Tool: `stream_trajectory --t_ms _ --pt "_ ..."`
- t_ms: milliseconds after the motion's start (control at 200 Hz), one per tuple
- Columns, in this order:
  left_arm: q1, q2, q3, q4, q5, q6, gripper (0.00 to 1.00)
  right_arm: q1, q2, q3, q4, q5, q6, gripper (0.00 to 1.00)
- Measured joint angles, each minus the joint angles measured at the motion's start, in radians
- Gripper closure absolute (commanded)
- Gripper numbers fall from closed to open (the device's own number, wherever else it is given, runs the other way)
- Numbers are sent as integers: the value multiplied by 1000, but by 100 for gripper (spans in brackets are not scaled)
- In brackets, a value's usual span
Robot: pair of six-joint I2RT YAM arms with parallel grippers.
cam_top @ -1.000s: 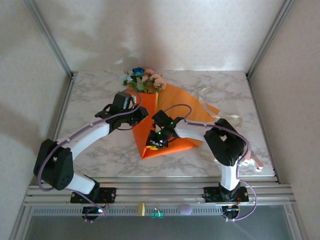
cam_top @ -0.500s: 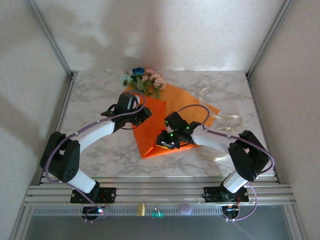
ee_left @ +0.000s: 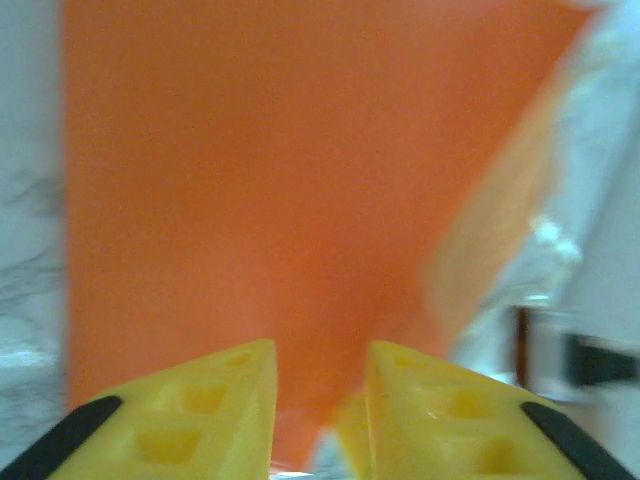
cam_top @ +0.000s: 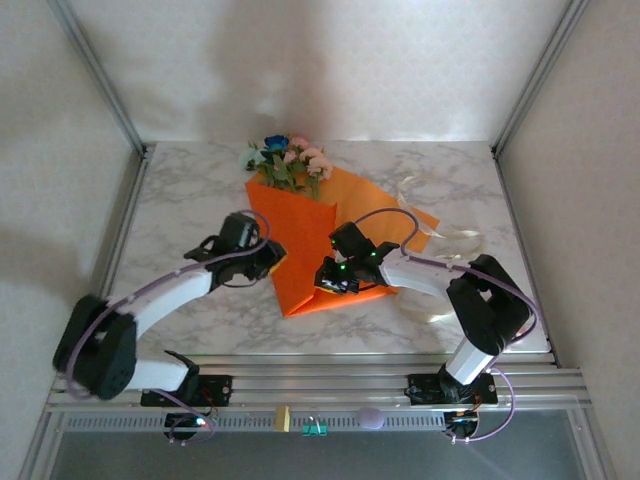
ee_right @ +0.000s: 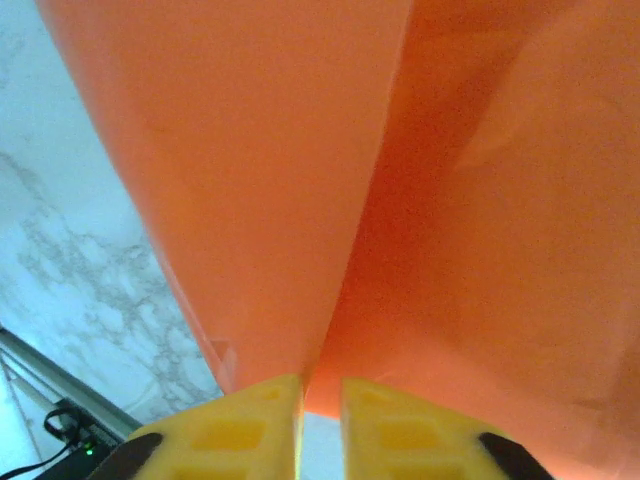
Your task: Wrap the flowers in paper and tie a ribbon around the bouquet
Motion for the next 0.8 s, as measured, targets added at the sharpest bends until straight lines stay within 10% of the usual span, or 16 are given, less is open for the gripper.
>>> stream_trajectory --t_ms 275,801 --pt "-92 267 92 -5 21 13 83 -5 38 4 -117 63 -7 100" --pt "-121 283 80 34 25 12 77 168 60 117 -79 -5 -96 96"
